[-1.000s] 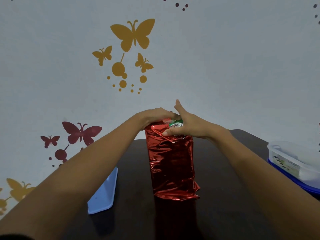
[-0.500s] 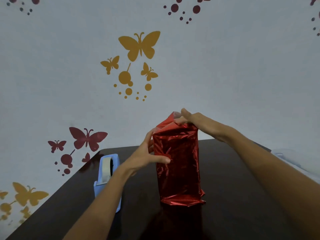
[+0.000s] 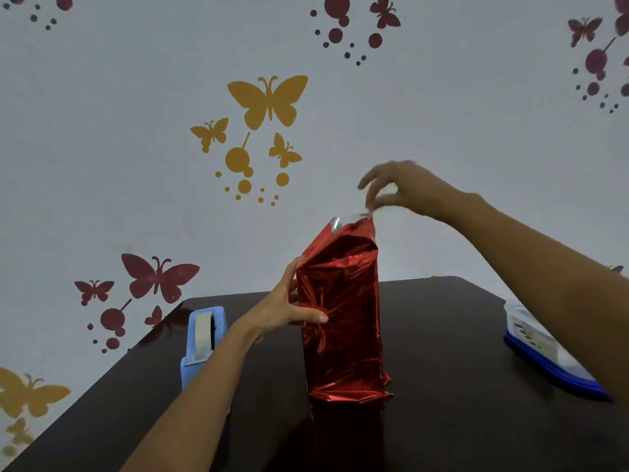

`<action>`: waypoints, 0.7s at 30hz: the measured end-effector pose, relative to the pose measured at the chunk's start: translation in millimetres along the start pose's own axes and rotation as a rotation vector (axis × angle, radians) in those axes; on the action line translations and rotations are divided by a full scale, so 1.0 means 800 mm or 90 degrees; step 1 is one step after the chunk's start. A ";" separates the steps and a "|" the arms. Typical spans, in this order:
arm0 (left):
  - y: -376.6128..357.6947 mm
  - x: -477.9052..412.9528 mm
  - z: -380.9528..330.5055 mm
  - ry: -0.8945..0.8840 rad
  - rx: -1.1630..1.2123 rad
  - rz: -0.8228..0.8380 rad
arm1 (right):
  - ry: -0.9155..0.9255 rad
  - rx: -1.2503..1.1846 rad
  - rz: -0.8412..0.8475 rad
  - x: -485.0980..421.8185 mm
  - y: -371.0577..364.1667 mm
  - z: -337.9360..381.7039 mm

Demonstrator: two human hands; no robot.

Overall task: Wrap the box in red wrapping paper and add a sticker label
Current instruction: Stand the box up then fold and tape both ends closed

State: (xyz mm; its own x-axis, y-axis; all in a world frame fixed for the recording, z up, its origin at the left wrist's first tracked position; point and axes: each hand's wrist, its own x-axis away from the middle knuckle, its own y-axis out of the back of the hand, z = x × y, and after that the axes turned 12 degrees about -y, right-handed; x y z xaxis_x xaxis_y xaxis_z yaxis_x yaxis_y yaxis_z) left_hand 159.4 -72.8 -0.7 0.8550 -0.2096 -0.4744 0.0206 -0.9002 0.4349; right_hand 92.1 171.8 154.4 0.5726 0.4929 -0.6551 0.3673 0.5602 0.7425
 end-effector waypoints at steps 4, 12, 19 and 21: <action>0.002 -0.002 0.005 0.017 0.009 -0.012 | -0.250 -0.262 -0.225 0.022 -0.023 0.000; -0.002 -0.004 0.001 0.027 0.013 -0.014 | -0.504 -0.196 -0.070 0.014 -0.063 0.049; -0.001 -0.003 0.010 0.009 0.032 -0.023 | -0.421 -0.765 -0.343 0.052 -0.045 0.019; -0.002 -0.002 0.011 0.001 0.037 -0.025 | -0.469 -0.774 -0.299 0.079 -0.080 0.008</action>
State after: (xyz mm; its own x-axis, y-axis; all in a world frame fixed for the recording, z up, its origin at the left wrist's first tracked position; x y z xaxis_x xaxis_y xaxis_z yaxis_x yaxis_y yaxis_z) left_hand 153.3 -74.1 -7.3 0.8546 -0.1729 -0.4897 0.0246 -0.9284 0.3706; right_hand 109.3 163.1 66.1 0.9457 -0.1150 -0.3039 0.0125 0.9474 -0.3197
